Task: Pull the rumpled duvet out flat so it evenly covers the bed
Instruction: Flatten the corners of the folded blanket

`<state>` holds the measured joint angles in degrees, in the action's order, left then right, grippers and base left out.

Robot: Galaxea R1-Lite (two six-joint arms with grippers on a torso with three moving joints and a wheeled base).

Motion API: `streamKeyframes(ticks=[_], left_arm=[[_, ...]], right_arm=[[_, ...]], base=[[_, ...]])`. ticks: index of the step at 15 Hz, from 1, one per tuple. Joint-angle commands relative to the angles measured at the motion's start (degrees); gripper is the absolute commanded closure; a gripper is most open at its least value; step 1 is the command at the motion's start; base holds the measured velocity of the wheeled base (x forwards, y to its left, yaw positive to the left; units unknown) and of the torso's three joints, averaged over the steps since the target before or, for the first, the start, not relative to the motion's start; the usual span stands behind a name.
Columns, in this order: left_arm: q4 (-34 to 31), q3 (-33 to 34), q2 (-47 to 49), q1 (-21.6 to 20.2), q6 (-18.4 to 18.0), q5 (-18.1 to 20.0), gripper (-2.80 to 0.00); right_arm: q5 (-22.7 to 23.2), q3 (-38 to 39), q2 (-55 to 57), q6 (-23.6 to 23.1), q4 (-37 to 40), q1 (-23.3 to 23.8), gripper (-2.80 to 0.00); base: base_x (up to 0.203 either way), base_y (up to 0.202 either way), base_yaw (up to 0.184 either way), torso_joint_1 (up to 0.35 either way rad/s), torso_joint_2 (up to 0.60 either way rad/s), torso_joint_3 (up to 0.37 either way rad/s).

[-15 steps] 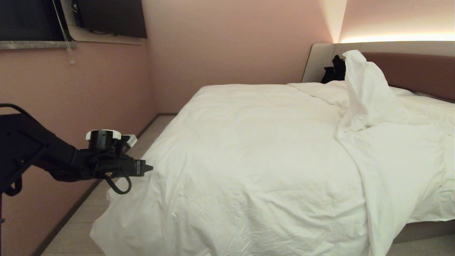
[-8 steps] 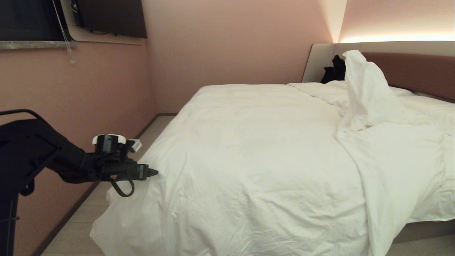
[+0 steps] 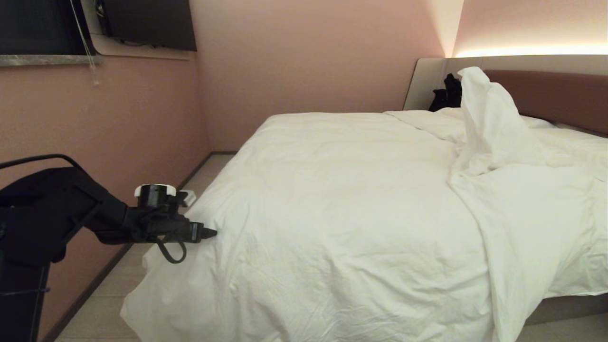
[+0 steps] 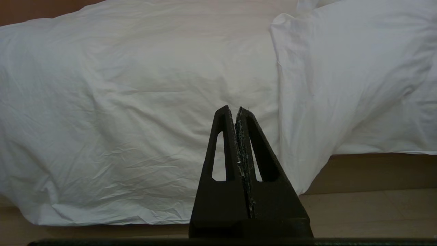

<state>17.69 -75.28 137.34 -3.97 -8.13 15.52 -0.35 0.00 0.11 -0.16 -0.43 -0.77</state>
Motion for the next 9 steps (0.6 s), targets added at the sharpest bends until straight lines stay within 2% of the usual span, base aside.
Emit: streamKeyframes(ticks=[1,9], left_arm=[[0.09,-0.39,2.89,0.29,-0.25,0.02,-2.80],[0.15,-5.23,7.15,1.07,-1.19,0.13,-2.80]], right_arm=[[0.00,0.00,0.07,-0.02,-0.01,-0.02,0.00],[0.00,0.00,0.07,-0.02,-0.01,-0.02,0.00]], base=[[0.000,0.000,0.000,0.000,0.00,0.000],[0.000,0.000,0.000,0.000,0.00,0.000]])
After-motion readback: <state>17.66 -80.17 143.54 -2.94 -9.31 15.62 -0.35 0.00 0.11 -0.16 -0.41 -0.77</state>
